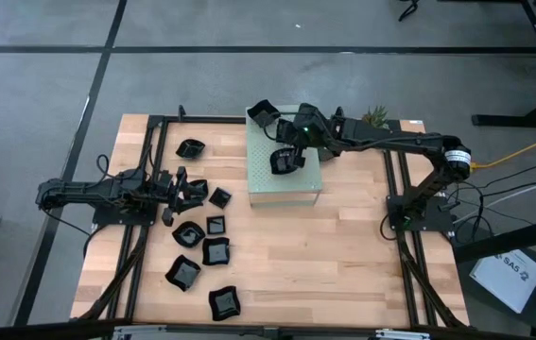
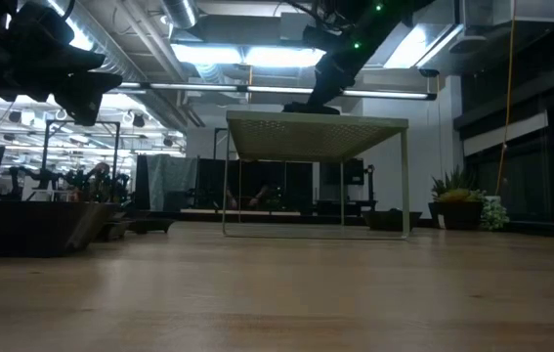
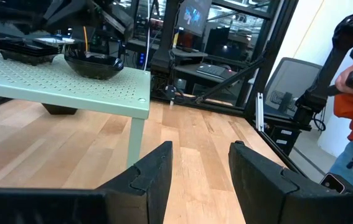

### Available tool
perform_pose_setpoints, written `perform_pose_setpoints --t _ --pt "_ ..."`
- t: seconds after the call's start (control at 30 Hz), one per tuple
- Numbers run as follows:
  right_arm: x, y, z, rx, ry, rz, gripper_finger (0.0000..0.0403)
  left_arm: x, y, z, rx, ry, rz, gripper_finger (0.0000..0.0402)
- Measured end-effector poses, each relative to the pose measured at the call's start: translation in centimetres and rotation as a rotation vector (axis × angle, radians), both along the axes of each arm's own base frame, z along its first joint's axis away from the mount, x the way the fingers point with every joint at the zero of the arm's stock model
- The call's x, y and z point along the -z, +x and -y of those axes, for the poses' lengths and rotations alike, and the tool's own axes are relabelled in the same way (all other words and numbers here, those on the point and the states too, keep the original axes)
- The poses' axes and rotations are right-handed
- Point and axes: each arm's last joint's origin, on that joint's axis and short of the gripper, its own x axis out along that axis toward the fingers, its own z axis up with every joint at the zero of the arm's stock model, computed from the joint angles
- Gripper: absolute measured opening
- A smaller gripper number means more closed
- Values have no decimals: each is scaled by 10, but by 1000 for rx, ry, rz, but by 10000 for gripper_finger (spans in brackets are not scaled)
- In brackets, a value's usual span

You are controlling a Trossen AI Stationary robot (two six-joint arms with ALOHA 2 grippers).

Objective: Pick & Place Mini shaped plates
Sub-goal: Stack the black square plate on top of the black square plates on the shelf, then stack the black distorted square plate on top of the black distorted square plates on the shelf

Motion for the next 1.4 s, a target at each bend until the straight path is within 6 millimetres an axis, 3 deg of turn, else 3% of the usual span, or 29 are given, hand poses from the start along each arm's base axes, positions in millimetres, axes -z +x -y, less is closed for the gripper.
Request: perform_pose_setpoints --t 0.4,0.63,1.1,1.4 --pt "6 0 3 -2 34 -20 6 0 0 0 0 0 0 152" --pt "7 -1 3 3 38 -35 36 0 0 0 0 0 0 152" --pt "6 -1 3 19 52 -21 126 0 0 0 0 0 0 152" --pt "-12 -5 -22 -27 62 50 212 0 0 0 0 0 0 152"
